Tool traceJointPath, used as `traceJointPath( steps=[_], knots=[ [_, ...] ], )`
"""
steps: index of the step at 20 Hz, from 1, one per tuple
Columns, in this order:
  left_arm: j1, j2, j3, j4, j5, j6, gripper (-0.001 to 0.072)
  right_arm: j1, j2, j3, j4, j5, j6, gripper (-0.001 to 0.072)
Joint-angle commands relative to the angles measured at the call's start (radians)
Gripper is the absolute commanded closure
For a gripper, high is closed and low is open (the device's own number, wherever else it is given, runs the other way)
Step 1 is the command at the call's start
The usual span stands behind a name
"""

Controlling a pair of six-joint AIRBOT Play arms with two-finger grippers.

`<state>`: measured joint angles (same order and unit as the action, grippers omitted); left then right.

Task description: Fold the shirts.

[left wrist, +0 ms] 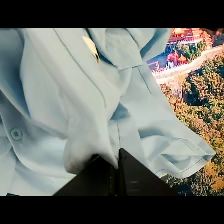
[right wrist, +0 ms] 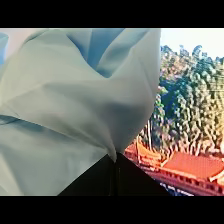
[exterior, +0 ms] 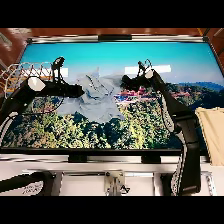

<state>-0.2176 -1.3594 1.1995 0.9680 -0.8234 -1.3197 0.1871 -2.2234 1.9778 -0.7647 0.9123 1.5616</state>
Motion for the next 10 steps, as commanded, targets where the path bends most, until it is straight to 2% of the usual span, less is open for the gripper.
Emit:
traceJointPath(
  steps=[1,5,10],
  knots=[
    [-0.009,0.018,0.001,0.003,0.001,0.011,0.0659,-0.016,0.004,0.001,0.022,0.047,-0.016,0.0634],
    [-0.007,0.054,0.001,0.003,-0.006,0.080,0.0659,-0.102,0.144,0.001,-0.150,0.307,-0.023,0.0634],
    [-0.009,0.062,0.005,0.003,-0.161,0.103,0.0659,-0.211,0.387,-0.002,-0.488,0.731,0.047,0.0634]
  ],
)
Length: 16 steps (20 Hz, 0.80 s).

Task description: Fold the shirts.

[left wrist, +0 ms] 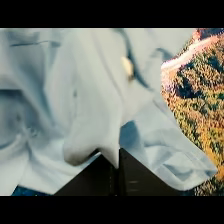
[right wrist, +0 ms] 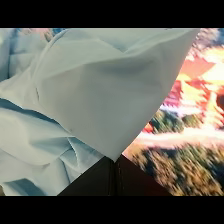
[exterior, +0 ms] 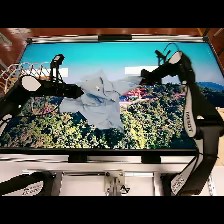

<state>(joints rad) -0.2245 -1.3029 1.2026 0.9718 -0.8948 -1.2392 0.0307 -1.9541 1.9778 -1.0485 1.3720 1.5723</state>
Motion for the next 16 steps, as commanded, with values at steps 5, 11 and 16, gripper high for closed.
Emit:
traceJointPath(
  steps=[5,11,16],
  knots=[
    [-0.054,-0.005,0.000,-0.001,-0.138,0.024,0.0659,-0.075,0.369,-0.339,-0.278,0.301,0.075,0.0634],
    [-0.072,-0.038,-0.003,-0.001,-0.183,0.023,0.0659,-0.116,0.761,-0.995,-0.293,0.034,0.151,0.0528],
    [-0.089,-0.053,-0.003,-0.001,-0.188,0.024,0.0659,-0.105,0.858,-0.848,-0.270,-0.072,0.017,0.0096]
  ],
)
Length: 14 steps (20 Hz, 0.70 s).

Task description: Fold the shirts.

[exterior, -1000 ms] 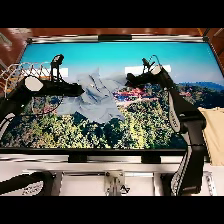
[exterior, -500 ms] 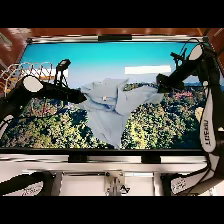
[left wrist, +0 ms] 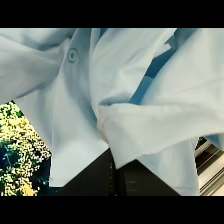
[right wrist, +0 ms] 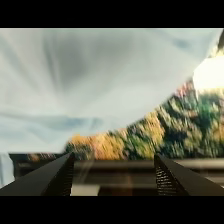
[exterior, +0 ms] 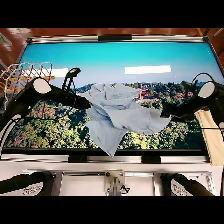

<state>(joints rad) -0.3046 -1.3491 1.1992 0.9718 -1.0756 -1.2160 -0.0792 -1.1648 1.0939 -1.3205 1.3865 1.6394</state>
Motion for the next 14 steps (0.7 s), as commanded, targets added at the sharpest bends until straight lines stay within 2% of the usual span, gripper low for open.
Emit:
traceJointPath(
  steps=[1,4,6,9,10,11,14],
  knots=[
    [-0.010,-0.006,0.000,-0.001,-0.004,0.000,0.0659,0.029,0.071,0.086,0.003,-0.091,-0.051,0.0096],
    [-0.013,-0.006,0.001,-0.002,0.035,0.001,0.0659,0.254,0.071,0.145,-0.029,-0.077,-0.045,0.0095],
    [-0.011,-0.006,0.001,-0.001,0.066,0.001,0.0659,0.453,0.071,0.115,-0.115,-0.111,0.039,0.0095],
    [0.008,-0.005,0.002,-0.004,0.072,0.000,0.0659,0.659,0.071,0.037,-0.144,-0.201,0.168,0.0088],
    [0.018,-0.005,0.003,-0.005,0.070,0.000,0.0659,0.698,0.071,0.003,-0.144,-0.231,0.203,0.0057],
    [0.028,-0.005,0.006,-0.006,0.071,-0.003,0.0659,0.735,0.071,-0.037,-0.144,-0.278,0.209,0.0029],
    [0.050,-0.004,0.013,-0.055,0.069,-0.007,0.0659,0.817,0.031,-0.130,-0.150,-0.441,0.205,0.0028]
  ],
)
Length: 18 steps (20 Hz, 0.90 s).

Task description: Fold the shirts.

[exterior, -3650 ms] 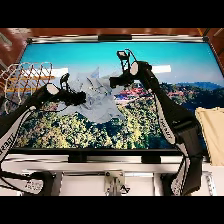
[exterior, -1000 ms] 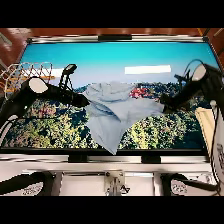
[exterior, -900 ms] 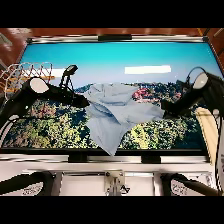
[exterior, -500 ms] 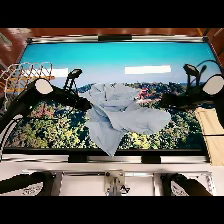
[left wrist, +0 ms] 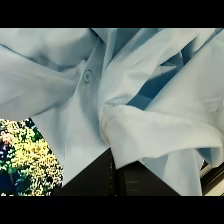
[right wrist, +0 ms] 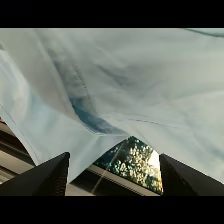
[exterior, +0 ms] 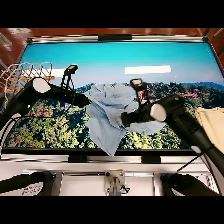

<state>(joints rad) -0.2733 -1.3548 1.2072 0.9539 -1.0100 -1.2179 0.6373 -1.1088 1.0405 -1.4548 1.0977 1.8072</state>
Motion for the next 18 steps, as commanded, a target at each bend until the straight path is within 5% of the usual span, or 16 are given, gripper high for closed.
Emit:
traceJointPath(
  steps=[1,5,8,9,11,14,18],
  knots=[
    [0.019,0.002,0.005,-0.055,0.003,-0.005,0.0659,0.116,-0.063,-0.083,-0.015,-0.179,0.023,0.0026],
    [0.019,0.002,0.005,-0.077,0.000,-0.005,0.0659,0.126,-0.195,-0.083,0.086,-0.313,-0.141,0.0021],
    [0.019,0.002,0.005,-0.080,-0.029,0.006,0.0659,0.117,-0.248,-0.083,-0.025,-0.380,-0.123,0.0028],
    [0.019,0.002,0.005,-0.079,-0.037,0.007,0.0659,0.104,-0.257,-0.082,-0.095,-0.380,-0.059,0.0075],
    [0.019,0.002,0.005,-0.080,-0.039,0.042,0.0659,0.063,-0.254,-0.079,-0.203,-0.357,0.076,0.0584],
    [0.023,0.002,0.005,-0.079,-0.025,0.138,0.0659,-0.008,-0.194,-0.041,-0.263,-0.338,0.071,0.0635],
    [0.011,-0.002,0.005,-0.110,0.081,0.171,0.0659,-0.151,-0.078,0.082,-0.178,-0.266,-0.173,0.0635]
  ],
)
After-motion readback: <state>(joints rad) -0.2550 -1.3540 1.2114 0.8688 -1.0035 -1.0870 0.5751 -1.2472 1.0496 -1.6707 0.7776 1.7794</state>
